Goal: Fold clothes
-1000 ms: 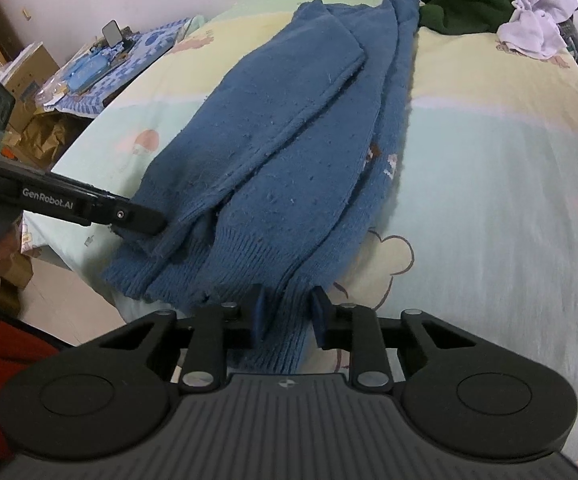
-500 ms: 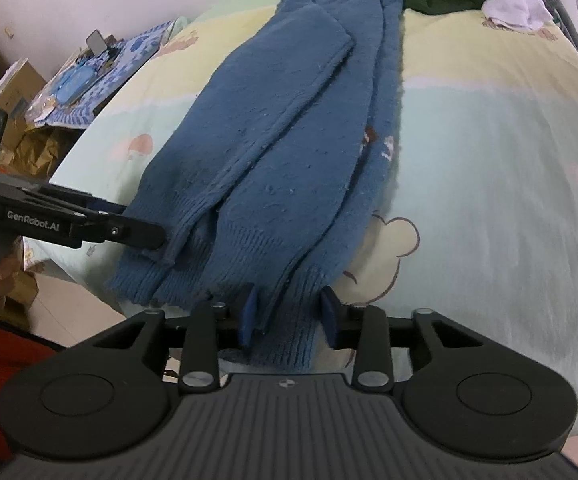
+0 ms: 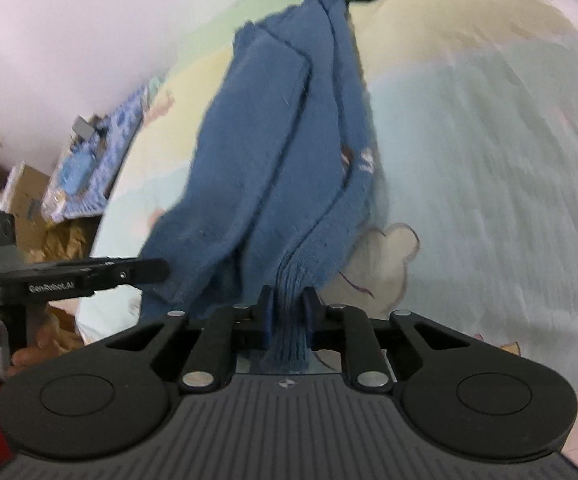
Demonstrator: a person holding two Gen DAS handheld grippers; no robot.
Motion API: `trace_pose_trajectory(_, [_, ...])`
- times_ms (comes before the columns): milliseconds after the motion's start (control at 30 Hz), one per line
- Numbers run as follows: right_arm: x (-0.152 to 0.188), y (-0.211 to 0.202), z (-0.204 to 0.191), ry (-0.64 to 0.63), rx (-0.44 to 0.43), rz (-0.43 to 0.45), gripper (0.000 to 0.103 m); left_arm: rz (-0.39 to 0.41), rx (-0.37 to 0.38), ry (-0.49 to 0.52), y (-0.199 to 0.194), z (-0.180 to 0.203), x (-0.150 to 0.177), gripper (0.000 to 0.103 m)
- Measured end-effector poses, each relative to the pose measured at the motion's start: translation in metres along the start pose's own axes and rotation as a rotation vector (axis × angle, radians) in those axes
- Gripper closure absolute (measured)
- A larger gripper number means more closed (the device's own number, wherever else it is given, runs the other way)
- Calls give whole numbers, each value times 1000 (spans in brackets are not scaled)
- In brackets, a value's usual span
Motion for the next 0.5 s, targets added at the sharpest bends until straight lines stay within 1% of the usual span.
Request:
trace_pose_trajectory(167, [-30,-23,-8,74,-80,85,88,47,40,-38,-16,0,-28,95])
trace_pose_trajectory(233, [-43,-28,-9,98,-113,109,88,69,37,-46,-22,-1,-41,95])
trace_pose_trajectory(300, [-57,-31,-8,126,-150,127,88,94,30,-52,-25,-1,-53,95])
trace_pose_trajectory(400, [-77,-31,-9,132,-191,139,88,111,-9,-59,-24,-3,-69,95])
trace_pose_trajectory(500, [-94,-26,-6,135,-208,126,88,118,-39,-85,-21,-8,-79,94])
Point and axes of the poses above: each gripper's, at about its wrist camera, not at the fingertips, and y roughly the way its jaws point, z to its right, x to its underside, the point moved 9 cm from there along y, roughly the way its jaws point, and after that the axes turned 4 degrees about -z, right-handed, at the moved point
